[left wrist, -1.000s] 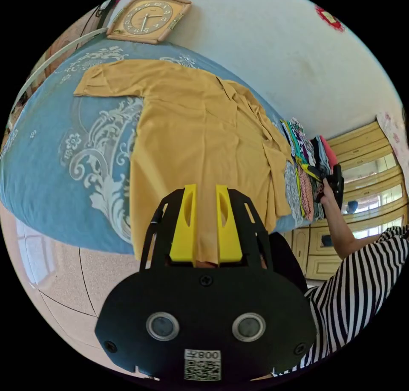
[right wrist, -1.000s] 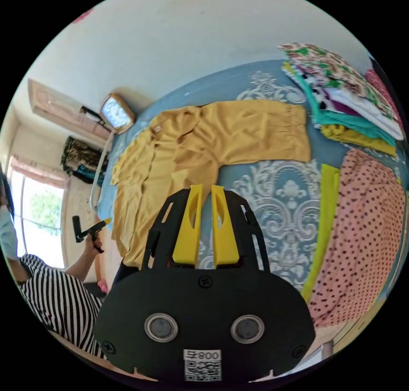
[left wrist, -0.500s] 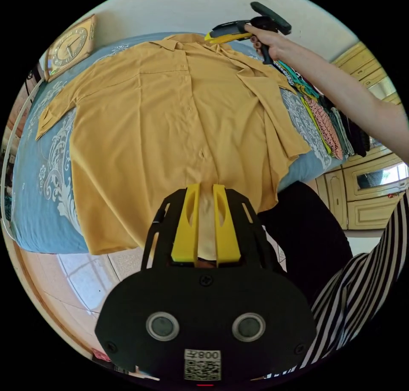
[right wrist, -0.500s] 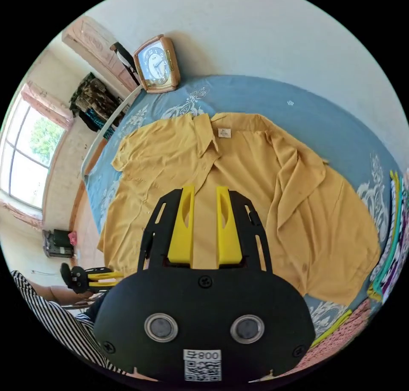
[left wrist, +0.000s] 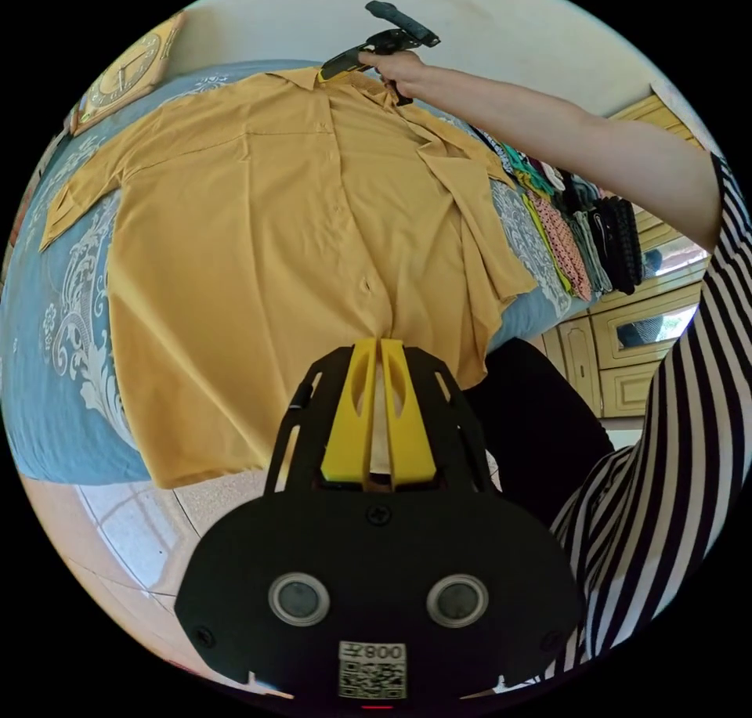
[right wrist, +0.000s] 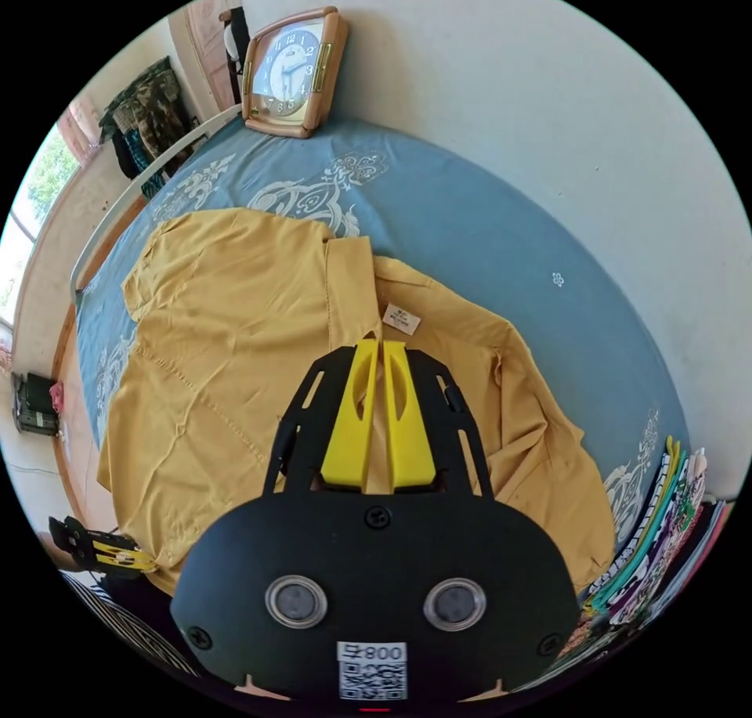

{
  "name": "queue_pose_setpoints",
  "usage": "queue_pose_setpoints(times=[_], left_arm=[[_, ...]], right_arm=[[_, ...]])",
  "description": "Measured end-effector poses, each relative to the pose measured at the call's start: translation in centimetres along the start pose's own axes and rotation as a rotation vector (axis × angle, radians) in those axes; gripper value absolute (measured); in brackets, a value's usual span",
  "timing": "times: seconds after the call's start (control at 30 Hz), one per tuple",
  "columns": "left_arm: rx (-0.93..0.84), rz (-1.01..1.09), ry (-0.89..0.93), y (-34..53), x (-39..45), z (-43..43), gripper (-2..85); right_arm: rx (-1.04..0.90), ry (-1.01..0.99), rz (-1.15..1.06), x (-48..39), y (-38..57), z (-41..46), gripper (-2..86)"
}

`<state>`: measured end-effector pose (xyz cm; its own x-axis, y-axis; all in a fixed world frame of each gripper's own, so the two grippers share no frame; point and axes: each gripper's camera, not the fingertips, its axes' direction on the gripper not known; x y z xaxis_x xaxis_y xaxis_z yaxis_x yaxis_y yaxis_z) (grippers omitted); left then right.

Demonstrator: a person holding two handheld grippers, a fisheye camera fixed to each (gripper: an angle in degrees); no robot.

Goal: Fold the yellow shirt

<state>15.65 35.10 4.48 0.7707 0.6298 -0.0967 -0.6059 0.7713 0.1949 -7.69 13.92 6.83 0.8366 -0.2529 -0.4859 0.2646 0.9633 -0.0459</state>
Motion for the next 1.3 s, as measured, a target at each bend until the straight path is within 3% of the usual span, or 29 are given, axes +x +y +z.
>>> queue_pose_setpoints(times=[0.13,0.27,0.47,0.67,0.93,1.07,1.3], left_arm=[[0.030,0.033,0.089,-1.3,0.6,0.6,1.7],[-0.064,0.013,0.156,-2.4,0.5,3.5,3.7],[0.038,0.038,0.149,-3.1,0.2,1.8,6.7],[0.090,0.105,0.194,-5.4,0.7,1.9,7.0],[0.030,0.198,0.316,-11.5,5.3,7.5,8.1],[-0.053,0.135,0.425,-15.5,6.5,12.3,8.3],[-0.142,0.128,0.364,-18.0,9.5,16.4,8.2]], right_arm=[[0.027,-0.036,0.013,0.8,-1.1,-0.8,1.6],[-0.173,-0.013,0.027,1.3,-0.7,3.3,2.9],[-0.053,-0.118,0.140,3.8,2.1,1.6,6.2],[0.051,-0.271,0.228,6.8,12.3,-4.7,6.7],[-0.063,-0.400,0.438,6.6,28.8,-6.5,7.2],[-0.078,-0.376,0.402,5.3,29.4,-6.8,7.8],[-0.221,-0.231,0.218,1.4,27.5,-4.6,9.2]])
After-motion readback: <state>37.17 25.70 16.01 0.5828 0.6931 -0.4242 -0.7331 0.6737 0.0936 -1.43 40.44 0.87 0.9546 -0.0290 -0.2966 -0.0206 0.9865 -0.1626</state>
